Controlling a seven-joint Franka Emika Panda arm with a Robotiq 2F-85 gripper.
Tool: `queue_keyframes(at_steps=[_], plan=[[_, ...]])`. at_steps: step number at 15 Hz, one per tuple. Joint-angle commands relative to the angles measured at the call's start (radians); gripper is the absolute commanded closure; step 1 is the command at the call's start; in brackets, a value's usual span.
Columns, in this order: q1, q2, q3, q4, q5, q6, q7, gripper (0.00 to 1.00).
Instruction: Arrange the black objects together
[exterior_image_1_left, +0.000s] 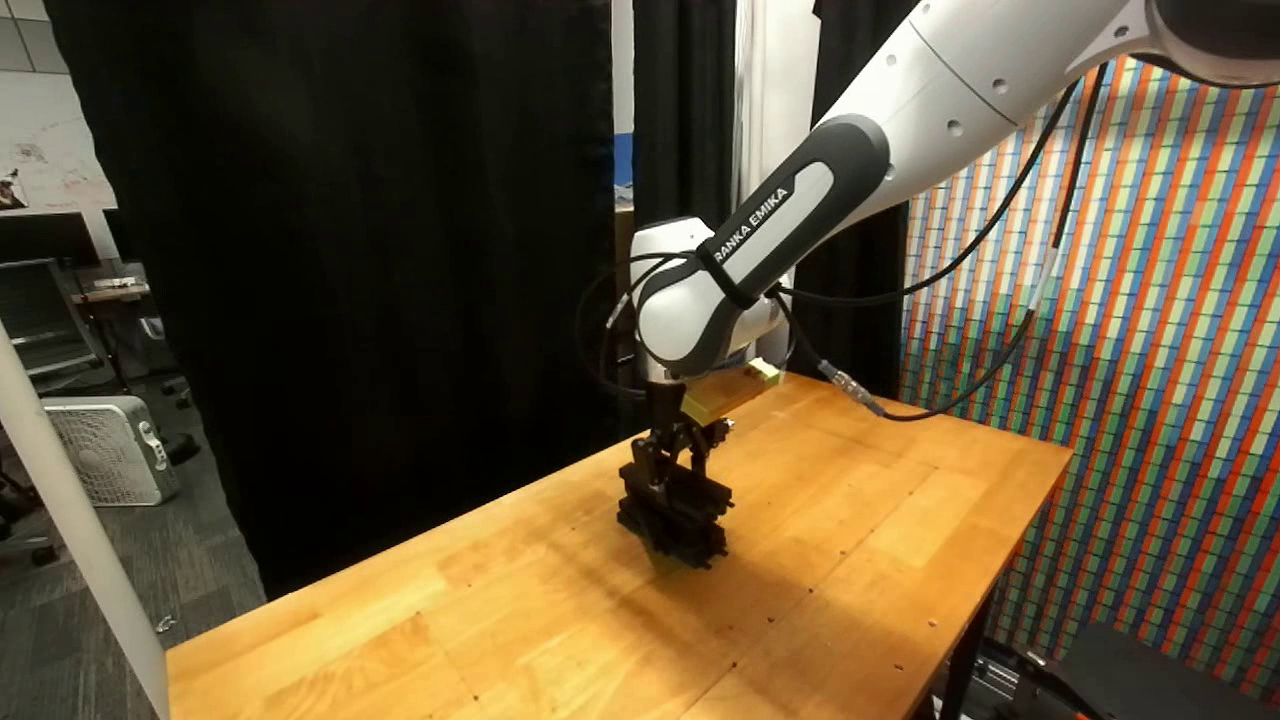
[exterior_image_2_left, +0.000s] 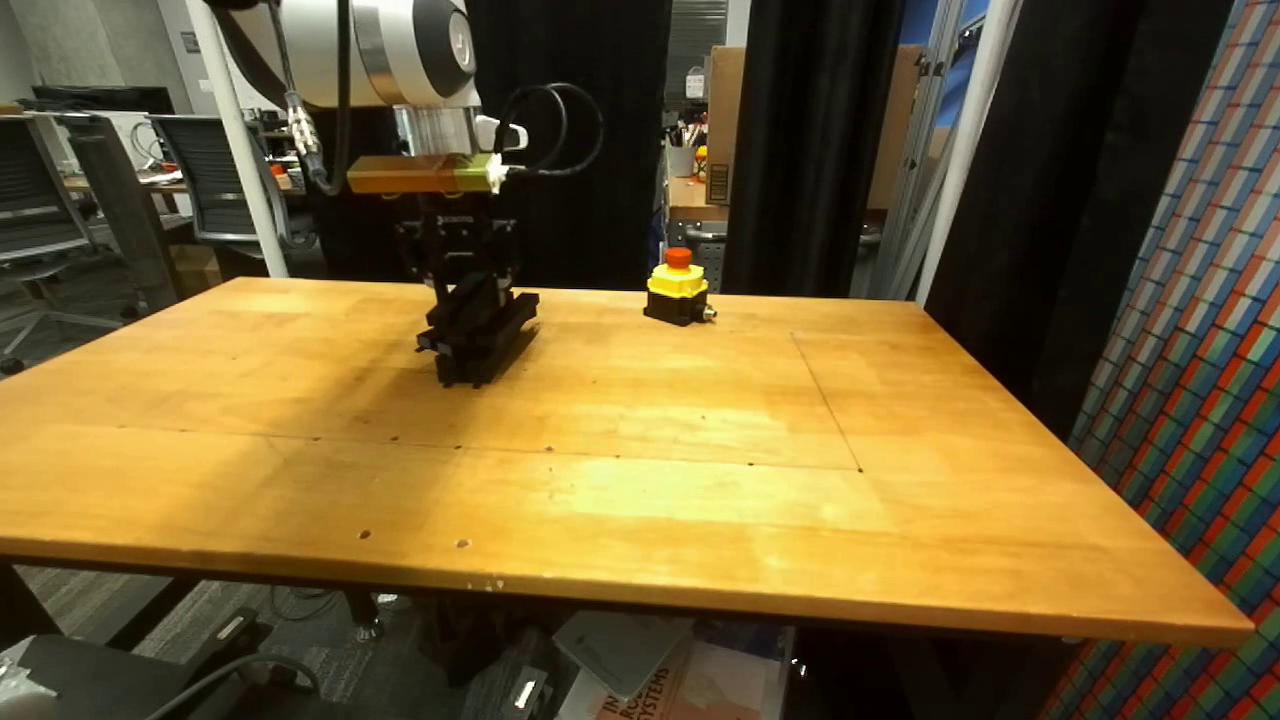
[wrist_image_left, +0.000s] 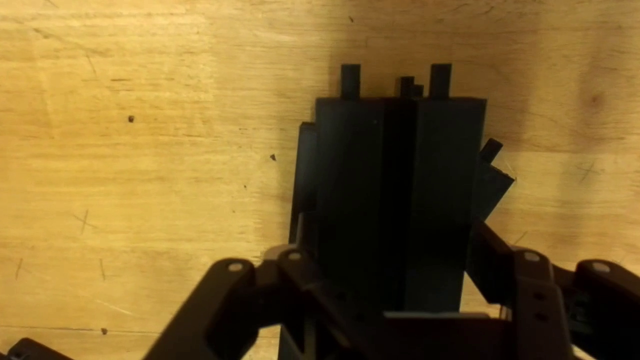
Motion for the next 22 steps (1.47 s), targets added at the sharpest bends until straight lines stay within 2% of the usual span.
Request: queue_keyframes(at_steps=[1,20,21,22], plan=[[0.006,0.034,0.0,0.062,-0.001,-0.032,-0.012,0.55],[0.003,0.087,0.001,0.115,0.011,-0.052,-0.031,0.55],[0.003,0.089,0.002,0.118,0.015,-0.059,-0.03,0.07],[0.003,0.09,0.002,0.119,0.016,-0.061,-0.03,0.07]])
